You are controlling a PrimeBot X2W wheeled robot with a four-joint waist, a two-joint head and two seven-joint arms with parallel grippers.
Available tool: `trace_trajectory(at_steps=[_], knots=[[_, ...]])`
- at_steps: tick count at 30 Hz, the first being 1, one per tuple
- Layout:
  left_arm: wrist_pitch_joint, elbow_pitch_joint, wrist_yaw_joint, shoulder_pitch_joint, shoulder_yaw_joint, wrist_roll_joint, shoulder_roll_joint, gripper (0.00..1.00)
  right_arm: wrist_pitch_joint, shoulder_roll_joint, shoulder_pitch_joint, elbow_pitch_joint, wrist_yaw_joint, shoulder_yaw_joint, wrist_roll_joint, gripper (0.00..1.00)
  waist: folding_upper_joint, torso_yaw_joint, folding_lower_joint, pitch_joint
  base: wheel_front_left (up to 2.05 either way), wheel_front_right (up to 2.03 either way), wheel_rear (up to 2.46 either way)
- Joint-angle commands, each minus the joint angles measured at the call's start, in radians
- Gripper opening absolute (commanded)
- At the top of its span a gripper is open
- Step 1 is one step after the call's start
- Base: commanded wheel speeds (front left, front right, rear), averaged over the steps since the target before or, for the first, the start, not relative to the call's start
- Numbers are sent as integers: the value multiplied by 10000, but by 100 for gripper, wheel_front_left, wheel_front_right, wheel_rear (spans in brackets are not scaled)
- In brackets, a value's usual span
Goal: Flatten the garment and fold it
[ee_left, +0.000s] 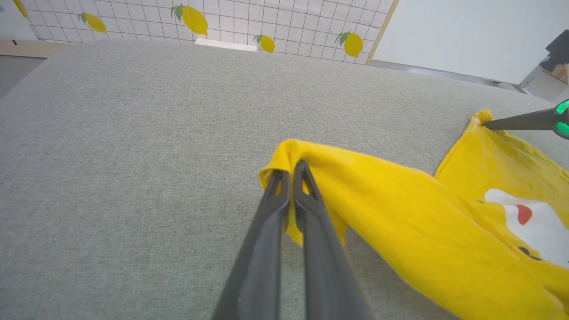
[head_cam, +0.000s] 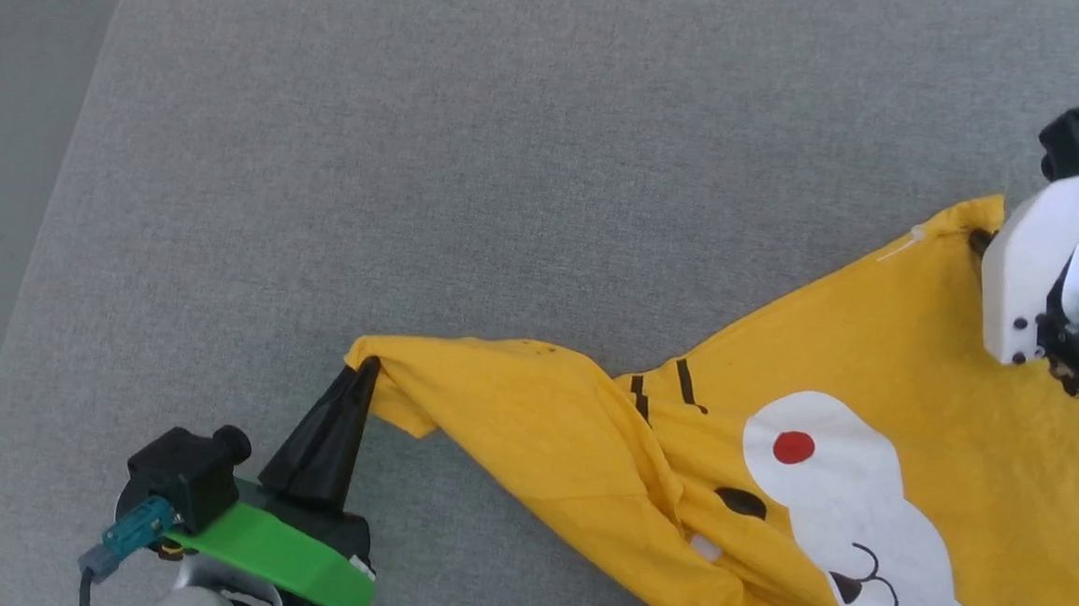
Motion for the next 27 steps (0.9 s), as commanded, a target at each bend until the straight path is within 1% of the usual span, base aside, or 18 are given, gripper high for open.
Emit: trace_trajectory(at_steps=[1, 8, 12, 15, 18, 21, 27], knots=[[-49, 106, 48, -236, 134, 76, -91, 0, -387, 115, 232, -45, -11, -99, 7, 0, 0, -115, -1, -216, 0, 0, 0], [-49, 483, 520, -616, 857, 66, -589, 0, -2324, 465, 367, -295, -11, -275, 277, 0, 0, -624, -1, -1002, 0, 0, 0], [-47, 530, 762, -1003, 1226, 78, -749, 0, -3218, 455, 236, -477, -11, -292, 335, 0, 0, -990, -1, -1446, 0, 0, 0], [81, 509, 865, -1443, 1339, 149, -742, 0, -3877, 460, -6, -629, -11, -339, 205, 0, 0, -1270, -1, -1719, 0, 0, 0], [404, 460, 839, -2161, 1392, 269, -643, 0, -4487, 520, -419, -823, -11, -339, -33, 0, 0, -1557, -1, -1921, 0, 0, 0], [747, 516, 747, -3084, 1496, 412, -505, 0, -4864, 640, -973, -945, -11, -330, -193, 0, 0, -1821, -1, -2056, 0, 0, 0], [1631, 1230, 398, -5551, 1732, 604, -329, 0, -4914, 701, -2491, -877, -11, -26, -594, 0, 0, -2344, -1, -2171, 0, 0, 0]])
